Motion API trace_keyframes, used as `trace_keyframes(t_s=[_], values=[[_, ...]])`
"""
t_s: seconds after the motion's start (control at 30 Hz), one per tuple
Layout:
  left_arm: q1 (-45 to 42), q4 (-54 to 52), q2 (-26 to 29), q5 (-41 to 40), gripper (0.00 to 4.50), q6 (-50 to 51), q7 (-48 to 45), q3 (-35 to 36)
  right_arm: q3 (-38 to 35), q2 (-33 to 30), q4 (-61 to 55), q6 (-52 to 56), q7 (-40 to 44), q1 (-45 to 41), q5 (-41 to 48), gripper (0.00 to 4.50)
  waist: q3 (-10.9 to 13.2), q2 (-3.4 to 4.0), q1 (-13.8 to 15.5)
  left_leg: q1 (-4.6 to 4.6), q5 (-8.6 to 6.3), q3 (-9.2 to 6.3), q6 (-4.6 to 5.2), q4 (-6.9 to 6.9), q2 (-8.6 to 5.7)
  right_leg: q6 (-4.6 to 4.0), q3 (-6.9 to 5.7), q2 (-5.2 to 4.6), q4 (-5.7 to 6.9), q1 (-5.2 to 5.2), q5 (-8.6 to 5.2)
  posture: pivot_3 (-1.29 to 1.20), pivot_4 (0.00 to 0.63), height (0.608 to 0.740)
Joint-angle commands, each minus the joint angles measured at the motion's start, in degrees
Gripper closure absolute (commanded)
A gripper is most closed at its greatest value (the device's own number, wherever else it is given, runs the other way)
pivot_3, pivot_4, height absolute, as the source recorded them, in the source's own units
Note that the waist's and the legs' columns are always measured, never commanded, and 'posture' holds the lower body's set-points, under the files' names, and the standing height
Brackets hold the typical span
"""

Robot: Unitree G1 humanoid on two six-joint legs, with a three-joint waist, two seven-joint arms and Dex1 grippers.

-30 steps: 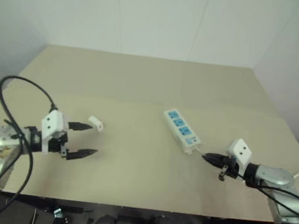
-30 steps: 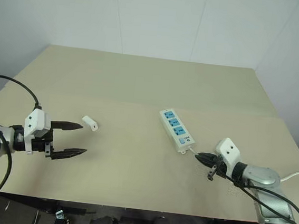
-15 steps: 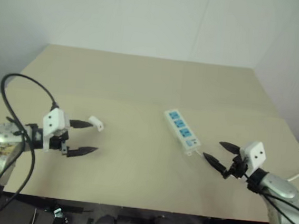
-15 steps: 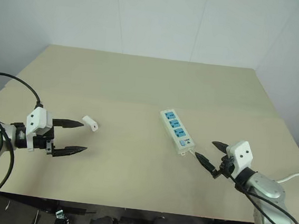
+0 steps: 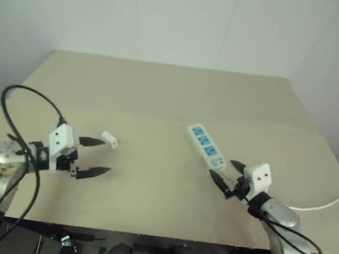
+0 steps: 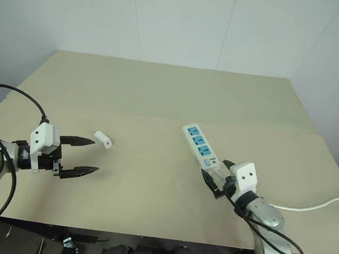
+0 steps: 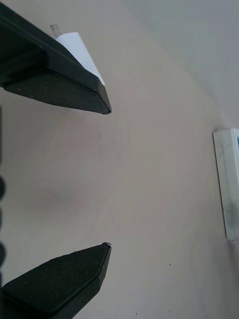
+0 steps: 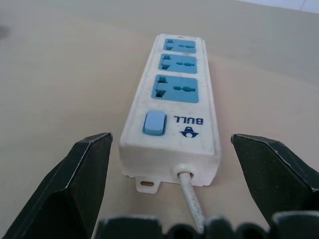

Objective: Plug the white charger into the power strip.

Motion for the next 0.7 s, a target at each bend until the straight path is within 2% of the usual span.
trace_keyframes(t_s=[0.03,0.33,0.67,0.7], values=[[0.03,-1.93,0.21,-0.46,0.0,-0.77,0.17,0.69,1.06,1.16,0.41,-2.15,-2.41,-0.94,-1.89,0.03,0.0,0.0,0.0,0.0,0.0,0.0,0.0,0.0,0.0,-0.01,0.0,0.0,0.01,0.0,0.0,0.0,0.15,0.74],[0.72,-2.43,-0.02,-0.3,0.0,-0.86,1.16,0.82,0.53,5.74,3.09,-0.7,-8.11,-3.33,-1.25,0.03,0.0,0.0,-0.06,-0.01,0.0,-0.01,0.0,0.0,0.01,-0.11,-0.01,0.01,0.01,-0.01,0.05,0.0,0.15,0.74],[1.35,-2.44,-0.12,-0.1,0.0,-1.09,1.62,0.78,2.78,6.53,3.83,-2.23,-10.01,-1.57,-4.52,0.03,-0.01,0.0,-0.07,0.0,0.0,0.0,0.0,0.0,0.01,-0.2,-0.01,0.01,0.0,0.0,0.1,0.0,0.15,0.74],[1.34,-2.43,-0.12,-0.1,0.0,-1.12,1.6,0.78,2.75,6.57,3.99,-1.95,-10.23,-1.65,-4.63,0.2,-0.01,0.0,-0.08,0.01,0.0,0.0,0.0,0.0,0.01,-0.2,-0.01,0.01,0.01,0.0,0.1,0.0,0.15,0.74]])
